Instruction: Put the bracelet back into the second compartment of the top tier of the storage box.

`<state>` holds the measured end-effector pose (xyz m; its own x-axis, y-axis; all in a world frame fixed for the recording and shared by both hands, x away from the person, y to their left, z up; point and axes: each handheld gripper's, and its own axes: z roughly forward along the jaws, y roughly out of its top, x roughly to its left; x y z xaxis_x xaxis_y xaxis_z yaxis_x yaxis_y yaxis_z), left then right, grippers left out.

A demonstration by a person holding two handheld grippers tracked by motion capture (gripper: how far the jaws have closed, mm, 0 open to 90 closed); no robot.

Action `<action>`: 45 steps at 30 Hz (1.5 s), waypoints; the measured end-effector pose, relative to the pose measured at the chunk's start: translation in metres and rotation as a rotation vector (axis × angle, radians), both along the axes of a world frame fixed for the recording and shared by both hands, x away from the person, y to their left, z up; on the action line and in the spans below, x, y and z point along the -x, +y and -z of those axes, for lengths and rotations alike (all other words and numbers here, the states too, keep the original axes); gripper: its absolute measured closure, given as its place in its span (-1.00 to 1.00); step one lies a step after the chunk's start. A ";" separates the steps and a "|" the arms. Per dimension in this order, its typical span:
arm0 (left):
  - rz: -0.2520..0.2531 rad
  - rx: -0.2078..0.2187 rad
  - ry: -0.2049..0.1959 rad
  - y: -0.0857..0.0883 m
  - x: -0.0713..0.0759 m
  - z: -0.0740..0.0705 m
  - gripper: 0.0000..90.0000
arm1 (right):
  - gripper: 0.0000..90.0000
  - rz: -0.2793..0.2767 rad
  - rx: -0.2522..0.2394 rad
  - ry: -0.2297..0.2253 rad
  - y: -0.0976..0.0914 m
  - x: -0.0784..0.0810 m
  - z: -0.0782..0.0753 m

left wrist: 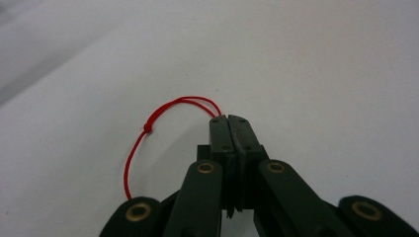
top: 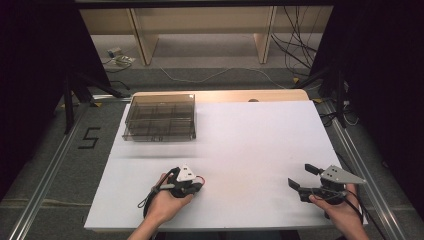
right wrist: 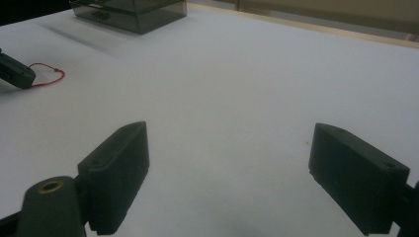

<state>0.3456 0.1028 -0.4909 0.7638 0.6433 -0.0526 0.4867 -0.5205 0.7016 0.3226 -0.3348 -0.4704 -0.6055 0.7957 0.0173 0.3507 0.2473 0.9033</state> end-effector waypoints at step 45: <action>-0.060 0.083 -0.138 0.020 0.002 -0.031 1.00 | -0.63 -0.001 0.001 -0.007 -0.001 0.000 0.000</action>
<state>0.3441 0.1226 -0.4604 0.7278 0.6857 -0.0047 0.4111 -0.4308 0.8034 0.3225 -0.3356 -0.4701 -0.6066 0.7949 0.0124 0.3438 0.2482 0.9057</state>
